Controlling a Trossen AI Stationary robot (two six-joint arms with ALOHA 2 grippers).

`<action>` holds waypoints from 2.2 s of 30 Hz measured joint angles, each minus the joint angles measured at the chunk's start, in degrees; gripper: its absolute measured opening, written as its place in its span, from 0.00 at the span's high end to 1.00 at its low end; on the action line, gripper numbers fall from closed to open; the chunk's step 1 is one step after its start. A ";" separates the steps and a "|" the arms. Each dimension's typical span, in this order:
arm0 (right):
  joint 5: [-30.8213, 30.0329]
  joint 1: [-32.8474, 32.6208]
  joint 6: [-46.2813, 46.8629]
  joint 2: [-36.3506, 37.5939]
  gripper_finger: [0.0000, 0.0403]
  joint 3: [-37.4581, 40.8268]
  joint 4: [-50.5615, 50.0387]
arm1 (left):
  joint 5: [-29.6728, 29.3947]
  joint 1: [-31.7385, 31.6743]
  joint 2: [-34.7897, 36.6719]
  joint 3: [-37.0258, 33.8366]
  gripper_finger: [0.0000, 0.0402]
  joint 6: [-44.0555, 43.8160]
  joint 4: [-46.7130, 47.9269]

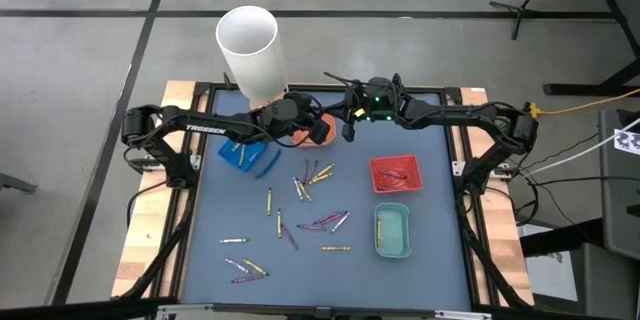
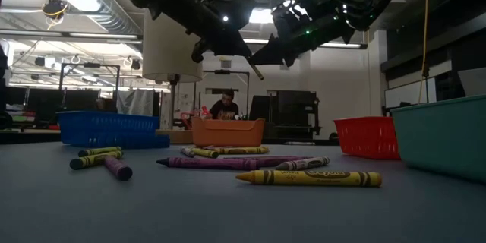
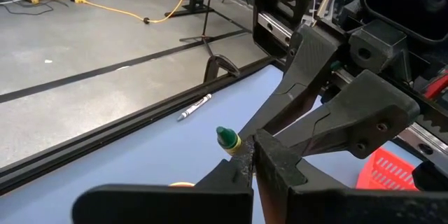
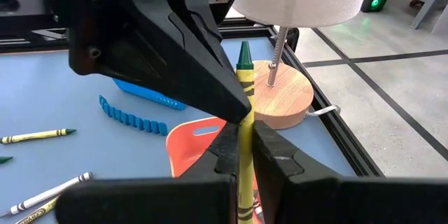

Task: Sort crayons
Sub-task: Put the green crayon into the dark blue bin

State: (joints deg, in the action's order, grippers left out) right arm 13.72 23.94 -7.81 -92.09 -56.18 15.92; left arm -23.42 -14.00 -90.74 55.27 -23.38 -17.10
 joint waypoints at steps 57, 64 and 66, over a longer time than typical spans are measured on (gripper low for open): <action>-0.68 0.07 -0.17 0.01 0.95 0.00 -8.63 | 6.61 -1.55 0.00 0.07 0.77 -1.78 7.40; 1.05 0.09 -0.17 0.01 0.95 0.00 -8.46 | 7.30 -3.02 0.00 0.07 0.77 -9.36 7.23; 1.35 0.05 -0.15 0.01 0.95 0.00 -8.41 | 8.54 -3.24 0.00 0.04 0.77 -9.55 6.53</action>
State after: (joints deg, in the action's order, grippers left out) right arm 15.07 23.99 -7.97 -92.07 -56.18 7.51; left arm -14.88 -17.24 -90.74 55.31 -32.93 -10.58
